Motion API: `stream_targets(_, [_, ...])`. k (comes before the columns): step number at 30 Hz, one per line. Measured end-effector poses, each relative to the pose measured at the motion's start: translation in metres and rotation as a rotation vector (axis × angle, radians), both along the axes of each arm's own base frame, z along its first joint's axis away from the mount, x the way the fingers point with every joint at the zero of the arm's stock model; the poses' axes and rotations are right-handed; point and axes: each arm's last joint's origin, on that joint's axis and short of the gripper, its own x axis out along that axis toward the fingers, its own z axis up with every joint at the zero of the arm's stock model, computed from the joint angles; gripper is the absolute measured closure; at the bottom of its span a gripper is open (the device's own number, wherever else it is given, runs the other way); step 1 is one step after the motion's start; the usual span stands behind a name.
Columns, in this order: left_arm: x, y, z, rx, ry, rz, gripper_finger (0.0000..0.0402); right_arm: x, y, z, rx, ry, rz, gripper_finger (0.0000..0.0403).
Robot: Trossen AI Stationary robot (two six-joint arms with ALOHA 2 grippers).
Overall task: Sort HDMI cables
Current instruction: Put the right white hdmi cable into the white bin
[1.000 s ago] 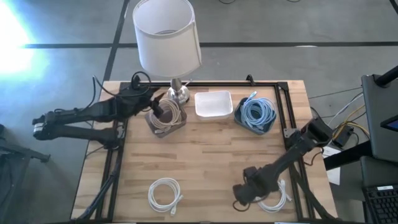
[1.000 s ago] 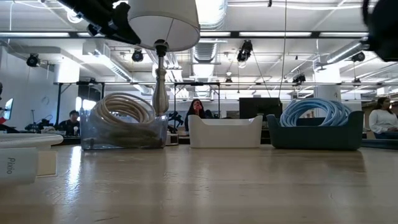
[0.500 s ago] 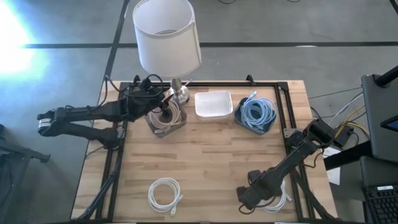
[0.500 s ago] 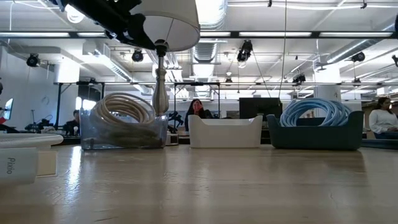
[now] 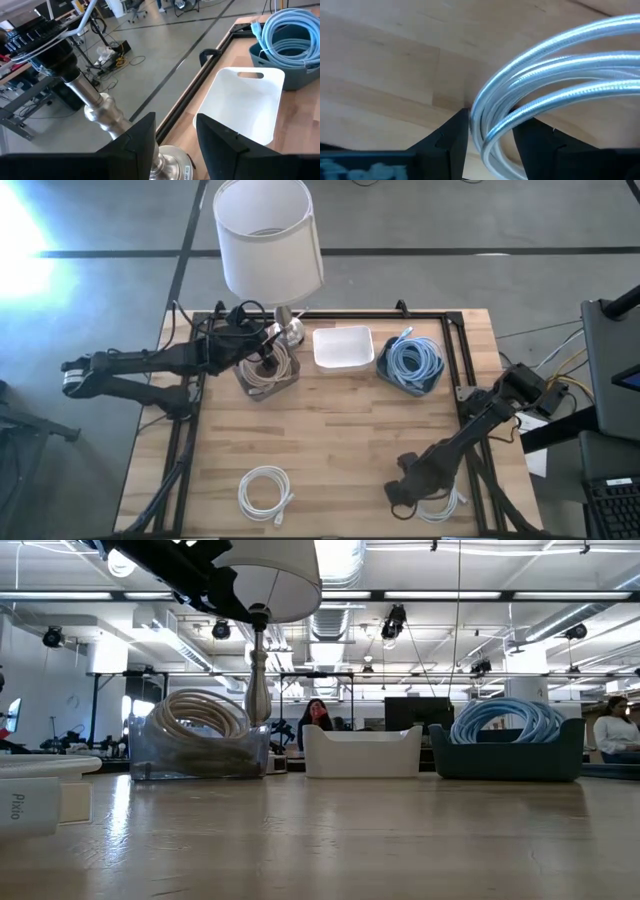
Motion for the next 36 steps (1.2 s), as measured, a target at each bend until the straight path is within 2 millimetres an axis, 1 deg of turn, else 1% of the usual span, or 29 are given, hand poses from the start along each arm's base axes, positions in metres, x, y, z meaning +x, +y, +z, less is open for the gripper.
stream_targets(3, [0.000,0.000,0.000,0.000,0.000,0.000,0.0254,0.003,-0.005,0.000,0.009,-0.010,0.025,0.0259])
stream_targets(6, [0.000,0.000,0.000,0.000,0.000,0.001,0.0254,0.010,-0.007,0.005,0.015,-0.043,0.068,0.0279])
stream_targets(10, [0.000,0.000,-0.001,-0.008,0.001,0.002,0.0254,0.021,-0.011,0.013,-0.010,-0.117,0.151,0.0325])
stream_targets(13, [-0.001,0.000,-0.002,-0.018,0.006,0.003,0.0254,0.031,-0.013,0.021,-0.103,-0.224,0.236,0.0362])
stream_targets(15, [-0.001,0.000,-0.002,-0.018,0.005,0.003,0.0254,0.039,-0.014,0.027,-0.164,-0.299,0.320,0.0378])
stream_targets(18, [0.000,0.000,-0.002,-0.027,-0.001,-0.011,0.0255,0.054,-0.013,0.044,-0.222,-0.414,0.443,0.0379])
stream_targets(21, [0.000,-0.001,-0.002,-0.053,-0.021,-0.027,0.0254,0.072,-0.017,0.064,-0.303,-0.521,0.564,0.0371])
stream_targets(23, [0.001,-0.002,-0.002,-0.078,-0.037,-0.050,0.0254,0.085,-0.020,0.079,-0.406,-0.601,0.660,0.0368])
stream_targets(26, [0.002,-0.003,-0.002,-0.112,-0.054,-0.098,0.0254,0.100,-0.026,0.102,-0.621,-0.691,0.826,0.0367])
stream_targets(28, [0.002,-0.004,-0.002,-0.136,-0.063,-0.129,0.0254,0.108,-0.029,0.115,-0.799,-0.707,0.927,0.0367])
stream_targets(30, [0.003,-0.005,-0.003,-0.162,-0.073,-0.155,0.0254,0.113,-0.035,0.125,-1.017,-0.667,0.985,0.0366])
stream_targets(33, [0.003,-0.006,-0.003,-0.214,-0.102,-0.180,0.0254,0.118,-0.049,0.135,-1.316,-0.537,0.973,0.0366])
stream_targets(35, [0.004,-0.006,-0.003,-0.248,-0.121,-0.198,0.0254,0.122,-0.061,0.139,-1.467,-0.441,0.895,0.0365])
stream_targets(36, [0.004,-0.007,-0.003,-0.265,-0.130,-0.208,0.0254,0.124,-0.069,0.141,-1.516,-0.404,0.848,0.0365])
